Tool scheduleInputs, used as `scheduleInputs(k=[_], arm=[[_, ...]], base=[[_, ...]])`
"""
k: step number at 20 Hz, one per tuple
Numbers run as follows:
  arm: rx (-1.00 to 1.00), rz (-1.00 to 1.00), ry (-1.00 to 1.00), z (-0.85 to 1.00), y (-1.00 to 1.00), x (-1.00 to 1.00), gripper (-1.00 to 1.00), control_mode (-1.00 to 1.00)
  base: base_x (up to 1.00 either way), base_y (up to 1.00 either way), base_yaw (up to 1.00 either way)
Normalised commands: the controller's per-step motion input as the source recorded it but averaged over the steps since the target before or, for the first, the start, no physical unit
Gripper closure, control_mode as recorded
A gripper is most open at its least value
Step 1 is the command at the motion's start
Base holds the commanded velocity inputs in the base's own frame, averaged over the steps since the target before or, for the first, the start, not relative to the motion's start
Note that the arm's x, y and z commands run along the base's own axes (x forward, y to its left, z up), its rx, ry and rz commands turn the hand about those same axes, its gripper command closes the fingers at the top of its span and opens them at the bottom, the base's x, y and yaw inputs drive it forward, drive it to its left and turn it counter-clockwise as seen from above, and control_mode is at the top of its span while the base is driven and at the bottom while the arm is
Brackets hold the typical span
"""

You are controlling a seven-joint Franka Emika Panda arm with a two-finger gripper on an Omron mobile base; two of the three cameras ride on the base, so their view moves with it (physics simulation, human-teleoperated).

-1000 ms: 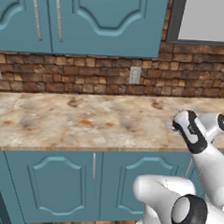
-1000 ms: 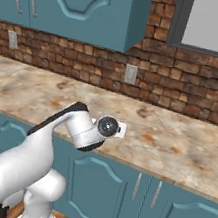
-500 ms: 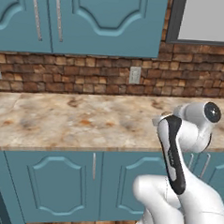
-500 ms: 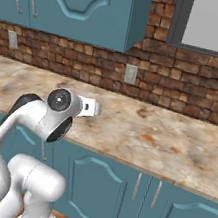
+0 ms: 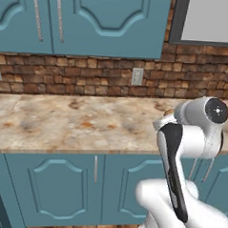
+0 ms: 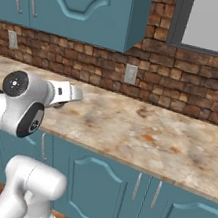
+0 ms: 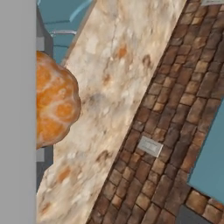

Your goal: Place the beer and liquor on the top shelf of the fridge to keep them out of children's reach, and place the tangerine on lower shelves for easy access.

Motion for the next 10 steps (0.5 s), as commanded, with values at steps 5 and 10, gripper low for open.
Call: scheduleInputs(k=[5, 10], arm=[[-0.09, 0.0, -0.04, 0.39, 0.0, -0.63, 1.0, -1.0], [-0.1, 0.0, 0.0, 0.29, 0.0, -0.54, 1.0, -1.0]], base=[[0.0, 0.0, 0.0], [0.0, 0.0, 0.0]])
